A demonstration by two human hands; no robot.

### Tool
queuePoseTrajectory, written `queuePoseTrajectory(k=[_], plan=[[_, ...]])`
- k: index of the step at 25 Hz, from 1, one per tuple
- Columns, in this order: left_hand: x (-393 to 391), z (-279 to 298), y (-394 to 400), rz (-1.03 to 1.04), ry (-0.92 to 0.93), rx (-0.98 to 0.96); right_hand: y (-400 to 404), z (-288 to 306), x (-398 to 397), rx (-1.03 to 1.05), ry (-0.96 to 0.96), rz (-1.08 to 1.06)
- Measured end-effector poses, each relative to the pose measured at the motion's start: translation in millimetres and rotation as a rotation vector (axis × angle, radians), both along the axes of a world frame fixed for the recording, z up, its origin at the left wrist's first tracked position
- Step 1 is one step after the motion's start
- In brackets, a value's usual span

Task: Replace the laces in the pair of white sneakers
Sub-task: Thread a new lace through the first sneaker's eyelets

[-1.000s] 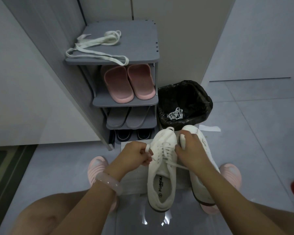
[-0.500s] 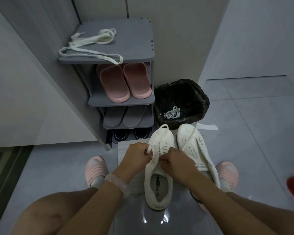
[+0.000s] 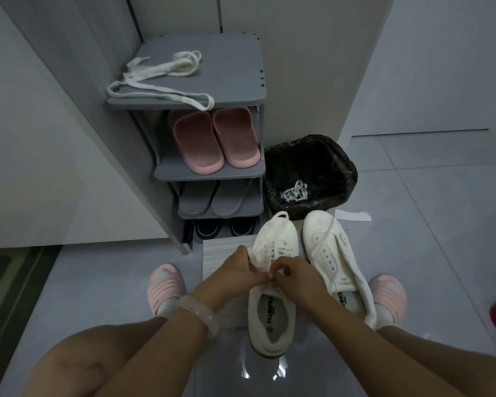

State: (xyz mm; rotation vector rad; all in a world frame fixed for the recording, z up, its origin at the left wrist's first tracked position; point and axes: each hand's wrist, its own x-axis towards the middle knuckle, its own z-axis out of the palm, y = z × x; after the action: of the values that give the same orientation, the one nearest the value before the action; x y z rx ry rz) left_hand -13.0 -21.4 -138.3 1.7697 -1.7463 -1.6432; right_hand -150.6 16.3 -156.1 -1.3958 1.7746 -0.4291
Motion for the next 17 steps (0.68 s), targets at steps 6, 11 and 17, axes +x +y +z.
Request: queuePoseTrajectory(k=[6,11,17], plan=[[1,6,3,-0.009,-0.075,-0.152,0,11,0,0.056,-0.253,-0.161],[5,9,2,0.119,-0.007,-0.007,-17,43,-46,-0.297,-0.422,-0.902],[6,5,1,0.138,0.026,0.036,-19,35,-67,-0.432,-0.036,-0.912]])
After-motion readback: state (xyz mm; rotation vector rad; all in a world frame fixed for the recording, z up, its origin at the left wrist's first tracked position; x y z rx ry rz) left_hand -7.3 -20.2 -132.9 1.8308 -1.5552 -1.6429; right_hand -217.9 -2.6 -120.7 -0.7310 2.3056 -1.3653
